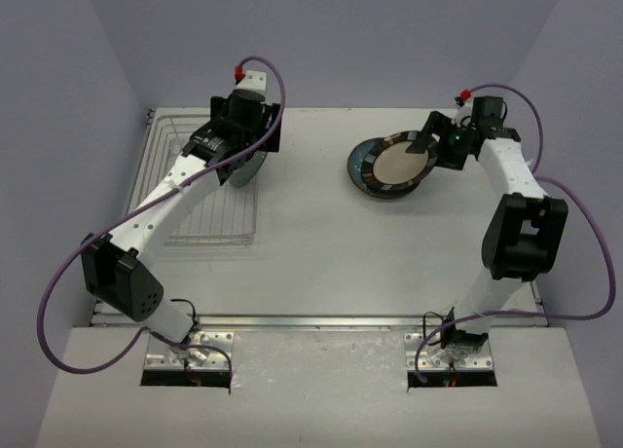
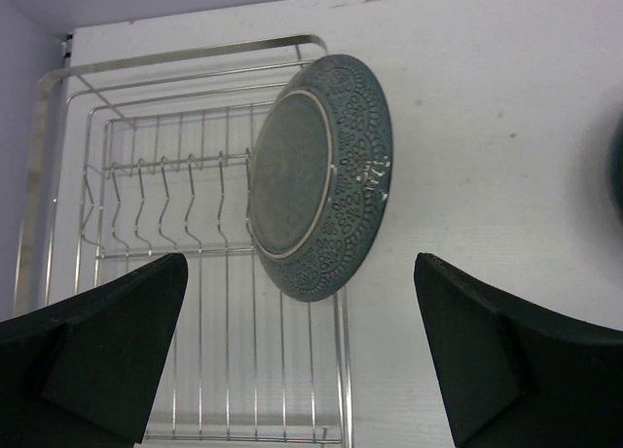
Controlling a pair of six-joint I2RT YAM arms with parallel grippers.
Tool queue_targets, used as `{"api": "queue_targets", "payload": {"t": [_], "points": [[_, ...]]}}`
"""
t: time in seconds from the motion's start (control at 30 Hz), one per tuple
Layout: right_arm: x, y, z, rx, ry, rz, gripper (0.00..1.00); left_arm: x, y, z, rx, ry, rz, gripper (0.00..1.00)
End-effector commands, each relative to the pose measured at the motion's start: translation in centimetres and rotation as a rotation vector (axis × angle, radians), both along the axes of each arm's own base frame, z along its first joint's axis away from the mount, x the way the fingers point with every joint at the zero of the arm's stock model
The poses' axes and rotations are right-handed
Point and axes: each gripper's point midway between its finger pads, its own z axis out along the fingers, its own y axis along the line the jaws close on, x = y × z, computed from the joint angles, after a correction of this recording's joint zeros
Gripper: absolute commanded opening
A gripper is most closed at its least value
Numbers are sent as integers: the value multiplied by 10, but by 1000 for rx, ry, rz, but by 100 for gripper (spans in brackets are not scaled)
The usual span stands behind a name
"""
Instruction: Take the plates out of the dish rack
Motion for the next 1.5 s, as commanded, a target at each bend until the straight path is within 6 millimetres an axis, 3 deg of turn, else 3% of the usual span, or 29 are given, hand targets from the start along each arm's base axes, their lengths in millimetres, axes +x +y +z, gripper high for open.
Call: {"api": "queue_targets", "payload": {"t": [0.0,0.33,0.93,1.2,1.47], "points": [[11,2,23,-136,-93,47,99,13,18,12,58,-37,87,100],[11,8,-31,-80,62,62,99,9,17,15,40,-36,71,100],[7,0,-73,-127,144,77,99,13,16,4,55,-13,76,100],[13,12,-77,-116,140,113,99,17,13,-5,58,7,71,100],[11,26,-43,-73,62,162,99,20,12,-22,82,41,73,100]]}}
